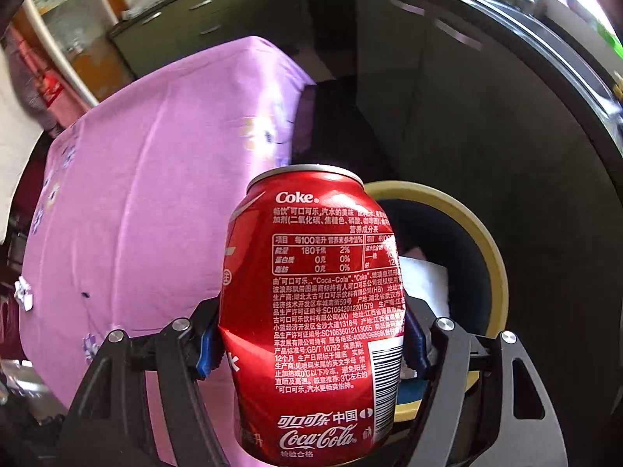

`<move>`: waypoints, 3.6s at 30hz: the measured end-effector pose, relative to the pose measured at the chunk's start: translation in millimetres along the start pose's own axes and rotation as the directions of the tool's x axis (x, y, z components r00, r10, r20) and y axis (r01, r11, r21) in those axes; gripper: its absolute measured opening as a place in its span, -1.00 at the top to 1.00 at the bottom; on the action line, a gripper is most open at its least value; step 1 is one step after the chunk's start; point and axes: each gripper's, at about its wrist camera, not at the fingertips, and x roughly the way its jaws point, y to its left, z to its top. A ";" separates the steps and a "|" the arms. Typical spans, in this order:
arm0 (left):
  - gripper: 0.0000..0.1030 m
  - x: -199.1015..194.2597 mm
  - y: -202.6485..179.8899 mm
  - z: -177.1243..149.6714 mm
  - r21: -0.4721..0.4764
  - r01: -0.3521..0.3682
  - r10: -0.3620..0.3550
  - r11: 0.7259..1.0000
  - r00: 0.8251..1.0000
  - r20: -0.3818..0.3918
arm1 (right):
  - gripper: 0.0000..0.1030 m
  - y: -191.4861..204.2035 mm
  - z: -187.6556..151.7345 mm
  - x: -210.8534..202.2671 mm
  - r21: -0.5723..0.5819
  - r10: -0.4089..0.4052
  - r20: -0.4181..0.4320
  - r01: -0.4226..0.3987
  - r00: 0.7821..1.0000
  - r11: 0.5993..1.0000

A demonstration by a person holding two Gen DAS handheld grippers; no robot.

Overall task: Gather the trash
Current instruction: 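Carry the Coca-Cola can over the bin and open the right gripper, then grasp the crumpled silver snack wrapper with the left gripper, then carry the snack wrapper over the bin and open the left gripper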

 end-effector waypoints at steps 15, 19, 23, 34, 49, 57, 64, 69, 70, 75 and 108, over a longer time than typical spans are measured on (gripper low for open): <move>-0.86 -3.2 -11.6 3.8 0.038 -0.011 0.011 0.999 1.000 -0.009 | -0.51 -97.9 -0.1 35.2 0.186 -0.084 -0.056 0.093 0.995 0.978; -0.87 -2.6 -10.7 3.8 0.034 -0.010 0.010 0.999 1.000 -0.010 | -0.51 -78.8 -20.7 -1.1 0.177 -0.021 0.047 0.013 0.999 0.984; -0.87 1.7 -6.9 2.1 0.021 -0.010 0.011 1.000 1.000 -0.030 | -0.61 -39.0 -53.5 -34.2 0.125 0.070 0.157 -0.090 0.985 0.988; -0.87 16.6 7.3 -3.7 -0.039 -0.084 0.080 0.996 0.991 -0.108 | -0.63 67.3 -87.1 -32.0 -0.078 0.277 0.164 -0.268 0.947 0.960; -0.87 69.9 24.1 -24.9 -0.224 -0.168 0.098 0.960 0.951 -0.293 | -0.64 141.7 -80.0 12.4 -0.216 0.429 0.093 -0.403 0.898 0.890; -0.87 88.0 13.8 -29.2 -0.199 -0.199 0.125 0.960 0.935 -0.331 | -0.66 146.5 -81.6 13.2 -0.237 0.455 0.089 -0.425 0.886 0.874; -0.87 86.6 21.4 -31.9 -0.215 -0.207 0.129 0.954 0.935 -0.331 | -0.66 150.2 -83.1 13.3 -0.253 0.460 0.081 -0.428 0.884 0.868; -0.69 87.2 20.7 -34.5 -0.209 -0.191 0.112 0.959 0.934 -0.340 | -0.66 152.5 -83.6 11.8 -0.260 0.463 0.080 -0.430 0.883 0.864; -0.60 88.1 21.4 -35.2 -0.212 -0.188 0.106 0.959 0.933 -0.345 | -0.66 152.8 -83.7 11.5 -0.260 0.464 0.080 -0.431 0.882 0.864; -0.48 91.1 24.5 -39.2 -0.217 -0.189 0.103 0.958 0.930 -0.354 | -0.66 153.9 -84.4 9.3 -0.264 0.463 0.081 -0.429 0.883 0.864; -0.26 63.1 -191.4 62.0 0.295 0.263 -0.208 0.918 0.957 -0.203 | -0.73 16.2 -142.0 -73.5 0.050 0.193 0.346 -0.224 0.918 0.973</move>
